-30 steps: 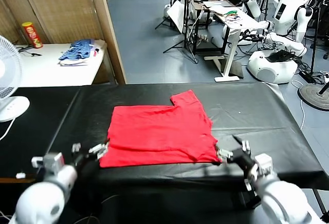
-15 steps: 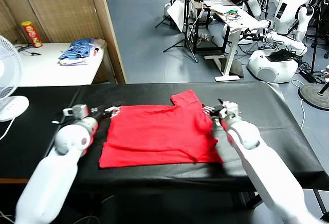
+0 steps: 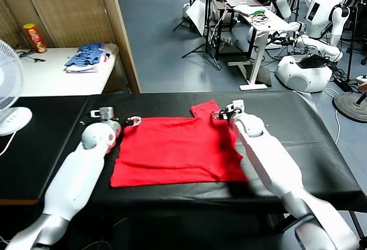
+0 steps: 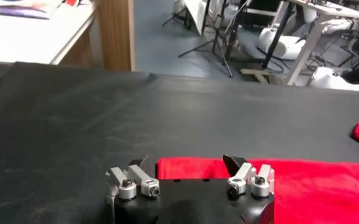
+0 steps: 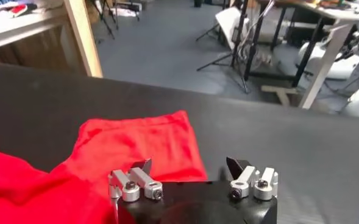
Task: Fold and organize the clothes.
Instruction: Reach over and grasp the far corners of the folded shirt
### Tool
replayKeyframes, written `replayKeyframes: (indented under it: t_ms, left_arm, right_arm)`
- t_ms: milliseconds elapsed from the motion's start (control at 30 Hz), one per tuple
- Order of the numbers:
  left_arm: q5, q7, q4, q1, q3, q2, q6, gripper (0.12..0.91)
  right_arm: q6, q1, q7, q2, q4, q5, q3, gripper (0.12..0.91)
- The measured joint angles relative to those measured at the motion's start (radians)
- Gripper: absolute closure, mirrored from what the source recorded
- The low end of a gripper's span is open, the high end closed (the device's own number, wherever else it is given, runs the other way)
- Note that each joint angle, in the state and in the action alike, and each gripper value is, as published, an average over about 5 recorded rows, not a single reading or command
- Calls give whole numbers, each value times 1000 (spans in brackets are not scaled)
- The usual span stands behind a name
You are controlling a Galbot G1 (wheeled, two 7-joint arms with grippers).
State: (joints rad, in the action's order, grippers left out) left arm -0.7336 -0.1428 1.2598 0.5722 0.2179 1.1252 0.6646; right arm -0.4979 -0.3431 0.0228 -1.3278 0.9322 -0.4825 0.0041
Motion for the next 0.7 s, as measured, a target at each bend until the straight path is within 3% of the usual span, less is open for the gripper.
replayKeyframes:
  t_ms: [233,367,433,700]
  left_arm:
    - [13,28,-9,4,0,-10,0,722]
    - [19,35,-11,1,-1,-11,0,887]
    - [24,37,-11,-2,-1,-10,-3,904]
    - [50,37,29,15,21,-22,-22,905]
  right_arm:
    - [6,-6,1,-25,-24,0,20,684]
    - [29,-19,3,-27,-17,10,36,838]
    - [40,-28,4,-21,-5,11,45,899]
    - [16,-98,6,45,161,-64,81,903]
